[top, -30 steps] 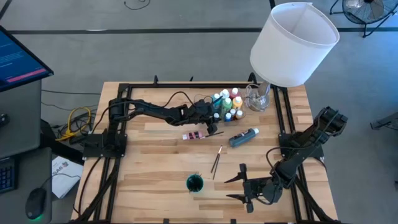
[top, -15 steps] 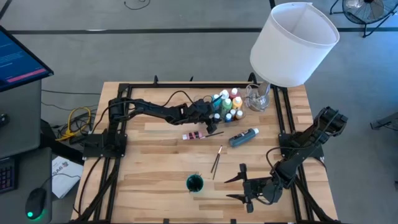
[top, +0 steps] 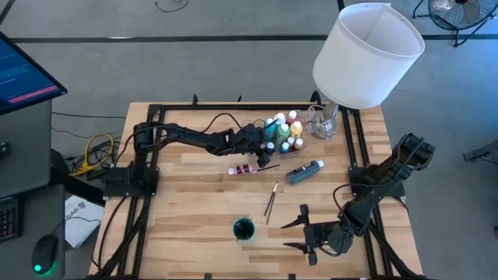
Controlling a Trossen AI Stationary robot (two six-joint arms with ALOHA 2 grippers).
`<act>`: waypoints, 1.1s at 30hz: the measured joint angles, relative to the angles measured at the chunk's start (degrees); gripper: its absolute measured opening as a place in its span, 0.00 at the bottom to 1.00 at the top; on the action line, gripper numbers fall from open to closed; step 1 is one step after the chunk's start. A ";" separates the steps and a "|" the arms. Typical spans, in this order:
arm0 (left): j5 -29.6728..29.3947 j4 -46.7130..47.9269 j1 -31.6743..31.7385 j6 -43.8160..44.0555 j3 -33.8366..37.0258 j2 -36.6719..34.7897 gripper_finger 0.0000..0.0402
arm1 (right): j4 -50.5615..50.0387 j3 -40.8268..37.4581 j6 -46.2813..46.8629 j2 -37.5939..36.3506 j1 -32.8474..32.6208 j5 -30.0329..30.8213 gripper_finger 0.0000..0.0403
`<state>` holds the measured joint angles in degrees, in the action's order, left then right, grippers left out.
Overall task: Pick & Place Paint Supplies
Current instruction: Put the small blue paint bottle into the transparent bin, then put the big black paint bottle into the transparent bin
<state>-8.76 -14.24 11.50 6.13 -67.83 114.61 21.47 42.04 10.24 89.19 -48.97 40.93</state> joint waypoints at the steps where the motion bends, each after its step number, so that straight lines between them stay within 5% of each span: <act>1: 0.07 0.06 0.08 -0.05 0.02 -0.17 0.40 | -0.13 -0.03 0.29 0.00 0.00 -0.02 0.57; 33: 1.53 2.23 0.16 -1.45 0.05 -3.20 0.40 | -0.08 -0.37 0.96 0.00 -0.02 0.02 0.57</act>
<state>-7.23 -12.02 11.66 4.69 -67.78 111.41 21.39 41.67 11.20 89.19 -48.99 40.95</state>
